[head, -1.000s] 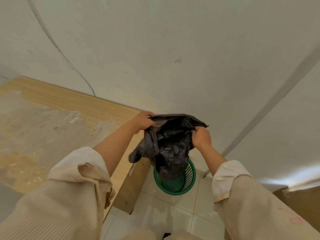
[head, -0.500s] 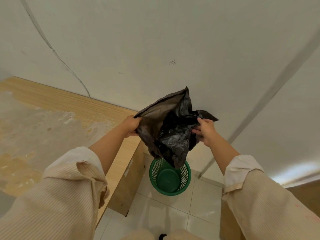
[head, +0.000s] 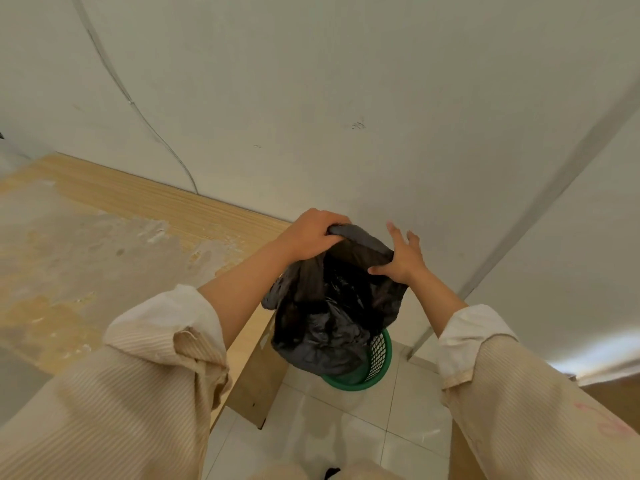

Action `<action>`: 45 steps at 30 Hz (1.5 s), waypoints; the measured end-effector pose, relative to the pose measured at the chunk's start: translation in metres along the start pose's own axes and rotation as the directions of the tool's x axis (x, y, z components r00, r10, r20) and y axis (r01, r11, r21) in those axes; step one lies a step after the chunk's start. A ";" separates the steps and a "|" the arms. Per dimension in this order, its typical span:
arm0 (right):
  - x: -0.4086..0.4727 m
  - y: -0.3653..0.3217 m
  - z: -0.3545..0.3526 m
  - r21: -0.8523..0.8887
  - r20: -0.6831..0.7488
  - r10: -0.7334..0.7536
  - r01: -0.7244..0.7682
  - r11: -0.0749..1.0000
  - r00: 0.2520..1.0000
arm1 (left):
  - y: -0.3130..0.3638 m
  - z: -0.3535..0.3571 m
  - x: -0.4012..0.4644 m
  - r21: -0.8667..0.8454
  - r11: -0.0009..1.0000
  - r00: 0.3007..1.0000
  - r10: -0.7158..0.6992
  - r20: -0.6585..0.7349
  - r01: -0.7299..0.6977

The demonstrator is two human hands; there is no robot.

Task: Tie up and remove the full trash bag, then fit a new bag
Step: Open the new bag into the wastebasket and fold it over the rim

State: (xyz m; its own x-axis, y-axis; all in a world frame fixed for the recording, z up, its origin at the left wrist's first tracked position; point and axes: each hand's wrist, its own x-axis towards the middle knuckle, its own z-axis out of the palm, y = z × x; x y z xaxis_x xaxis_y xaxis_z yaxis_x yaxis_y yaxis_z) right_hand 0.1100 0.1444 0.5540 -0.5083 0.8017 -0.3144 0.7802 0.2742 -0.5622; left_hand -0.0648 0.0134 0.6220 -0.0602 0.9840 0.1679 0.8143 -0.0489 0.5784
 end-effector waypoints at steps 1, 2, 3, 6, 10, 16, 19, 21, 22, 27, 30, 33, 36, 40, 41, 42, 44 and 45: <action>-0.002 0.002 0.001 -0.046 0.019 0.033 -0.033 0.998 0.999 | -0.001 -0.002 -0.001 -0.001 1.000 0.999 -0.002 -0.033 0.002; -0.004 0.004 0.002 -0.023 0.029 0.086 -0.085 0.996 0.996 | -0.002 -0.005 -0.003 0.019 1.000 0.999 -0.012 -0.052 0.013; -0.007 0.005 0.003 0.077 0.032 0.148 -0.151 0.986 0.988 | -0.005 -0.007 -0.006 0.056 0.998 0.998 -0.025 -0.050 0.027; -0.015 -0.003 -0.006 0.697 0.089 0.425 -0.361 0.619 0.901 | -0.027 -0.010 -0.017 0.231 0.968 0.992 -0.115 0.050 0.101; -0.009 -0.016 -0.039 0.900 0.137 0.457 -0.303 0.313 0.879 | -0.043 0.002 -0.035 0.482 0.828 0.957 -0.271 -0.105 0.287; -0.014 -0.017 -0.081 0.922 0.120 0.467 -0.273 0.276 0.876 | -0.059 0.021 -0.061 -0.090 0.545 0.551 -0.830 0.089 0.834; -0.015 -0.005 -0.087 0.909 0.033 0.468 -0.221 0.354 0.883 | -0.049 0.023 -0.070 -0.382 0.427 0.544 -0.790 0.284 0.820; -0.015 0.002 -0.081 0.834 -0.009 0.387 -0.207 0.512 0.922 | -0.045 0.026 -0.069 -0.568 0.217 0.488 -0.785 0.382 0.794; -0.017 0.005 -0.078 0.765 0.005 0.330 -0.216 0.606 0.944 | -0.045 0.028 -0.067 -0.637 0.124 0.480 -0.769 0.423 0.761; -0.019 0.016 -0.080 0.122 0.067 0.085 -0.093 0.988 0.994 | -0.042 0.020 -0.048 -0.786 -0.052 0.578 -0.647 0.497 0.616; -0.019 0.021 -0.084 -0.298 -0.113 0.054 -0.086 0.951 0.992 | -0.044 0.002 -0.047 -0.770 0.020 0.636 -0.578 0.511 0.637; -0.018 0.037 -0.089 -0.282 -0.265 0.098 -0.174 0.944 0.959 | -0.058 -0.014 -0.055 -0.580 0.345 0.657 -0.563 0.502 0.738; -0.022 0.049 -0.094 -0.217 -0.260 0.205 -0.264 0.940 0.944 | -0.073 -0.020 -0.064 0.016 0.713 0.678 -0.673 0.295 0.701; -0.021 0.054 -0.093 0.114 -0.240 0.365 -0.347 0.931 0.900 | -0.085 -0.020 -0.065 0.298 0.636 0.674 -0.738 -0.036 0.712; -0.019 0.056 -0.093 0.207 -0.216 0.398 -0.357 0.911 0.892 | -0.082 -0.020 -0.063 0.252 0.606 0.628 -0.778 -0.009 0.754; -0.017 0.055 -0.092 0.287 -0.182 0.414 -0.354 0.890 0.892 | -0.080 -0.018 -0.060 0.160 0.571 0.572 -0.819 0.045 0.805; -0.013 0.052 -0.087 0.455 -0.147 0.385 -0.283 0.844 0.911 | -0.070 -0.013 -0.052 -0.177 0.460 0.484 -0.866 0.128 0.870; -0.013 0.047 -0.084 0.540 -0.151 0.370 -0.237 0.808 0.917 | -0.063 -0.012 -0.046 -0.360 0.395 0.468 -0.873 0.140 0.845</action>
State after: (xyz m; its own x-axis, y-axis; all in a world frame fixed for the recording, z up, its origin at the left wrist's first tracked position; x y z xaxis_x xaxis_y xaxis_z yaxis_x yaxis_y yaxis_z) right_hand 0.1837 0.1913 0.5959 -0.1229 0.9165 -0.3808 0.5539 -0.2550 -0.7926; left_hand -0.1202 -0.0312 0.5876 -0.6580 0.5269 -0.5380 0.0633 0.7506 0.6577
